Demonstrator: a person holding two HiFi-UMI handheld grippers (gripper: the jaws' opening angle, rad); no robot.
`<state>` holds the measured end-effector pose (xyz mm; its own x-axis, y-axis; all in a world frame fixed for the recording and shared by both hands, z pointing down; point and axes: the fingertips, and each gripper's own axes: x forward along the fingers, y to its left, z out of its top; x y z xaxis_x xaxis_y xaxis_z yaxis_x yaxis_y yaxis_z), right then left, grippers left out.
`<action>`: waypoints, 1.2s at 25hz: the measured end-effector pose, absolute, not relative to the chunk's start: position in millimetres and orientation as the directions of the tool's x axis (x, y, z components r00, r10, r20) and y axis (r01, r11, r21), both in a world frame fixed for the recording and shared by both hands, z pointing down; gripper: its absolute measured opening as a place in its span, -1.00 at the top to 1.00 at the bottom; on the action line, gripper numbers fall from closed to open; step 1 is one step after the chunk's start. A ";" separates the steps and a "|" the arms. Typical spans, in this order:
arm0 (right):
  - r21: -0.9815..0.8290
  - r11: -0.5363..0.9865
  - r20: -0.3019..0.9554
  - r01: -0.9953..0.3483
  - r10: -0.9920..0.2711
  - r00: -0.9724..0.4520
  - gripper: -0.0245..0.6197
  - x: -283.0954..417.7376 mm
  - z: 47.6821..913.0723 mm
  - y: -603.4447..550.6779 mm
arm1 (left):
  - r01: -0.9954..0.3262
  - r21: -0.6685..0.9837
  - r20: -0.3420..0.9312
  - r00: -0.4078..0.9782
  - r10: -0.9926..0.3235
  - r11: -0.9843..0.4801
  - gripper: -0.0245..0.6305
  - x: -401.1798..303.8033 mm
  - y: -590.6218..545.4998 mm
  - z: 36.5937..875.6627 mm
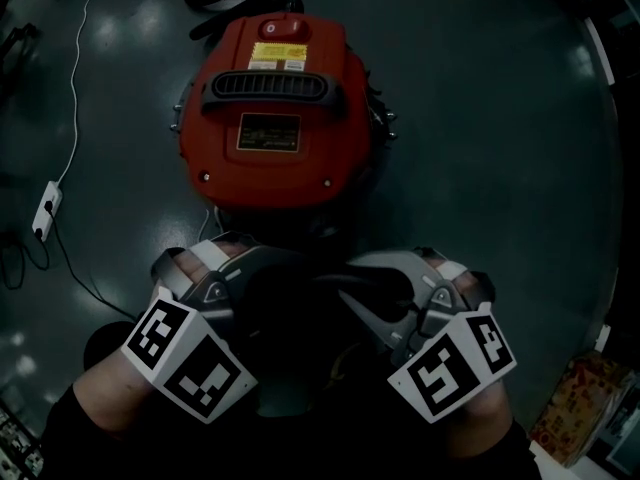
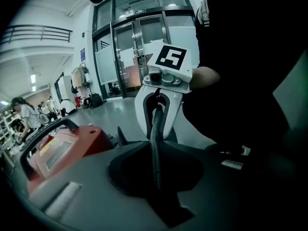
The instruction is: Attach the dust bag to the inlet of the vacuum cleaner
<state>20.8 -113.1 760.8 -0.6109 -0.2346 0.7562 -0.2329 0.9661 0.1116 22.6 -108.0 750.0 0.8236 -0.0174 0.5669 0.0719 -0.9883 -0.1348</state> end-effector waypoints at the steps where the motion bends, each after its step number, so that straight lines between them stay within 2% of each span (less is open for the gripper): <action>1: 0.117 0.968 0.756 -0.224 -0.233 -0.612 0.69 19.4 759.9 -114.1 | 0.062 -0.137 0.566 0.824 -0.027 -0.989 0.74 20.9 -108.5 749.1; 6: 0.136 0.968 0.749 -0.212 -0.241 -0.617 0.68 18.3 758.1 -117.8 | 0.032 -0.149 0.568 0.821 -0.059 -0.988 0.74 18.8 -113.4 748.0; 11: 0.127 0.962 0.740 -0.243 -0.255 -0.622 0.65 26.2 761.3 -119.3 | 0.043 -0.106 0.574 0.819 -0.026 -0.993 0.70 28.9 -113.9 755.0; 15: 0.100 0.956 0.720 -0.276 -0.261 -0.643 0.45 25.6 759.5 -128.4 | 0.021 -0.084 0.572 0.820 -0.031 -0.996 0.51 26.1 -123.1 753.0; 21: 0.049 0.949 0.709 -0.312 -0.253 -0.659 0.32 28.0 755.3 -128.7 | 0.008 -0.079 0.570 0.821 -0.039 -0.997 0.43 24.6 -121.8 742.7; 30: 0.051 0.931 0.733 -0.361 -0.280 -0.620 0.29 35.5 725.1 -109.7 | -0.040 -0.015 0.541 0.840 -0.042 -0.999 0.43 32.0 -108.3 695.1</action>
<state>35.5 -109.7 725.1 -0.6203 -0.2802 0.7326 -0.3605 0.9313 0.0509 32.0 -108.3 695.1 0.8402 -0.0417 0.5407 -0.0398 -0.9991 -0.0151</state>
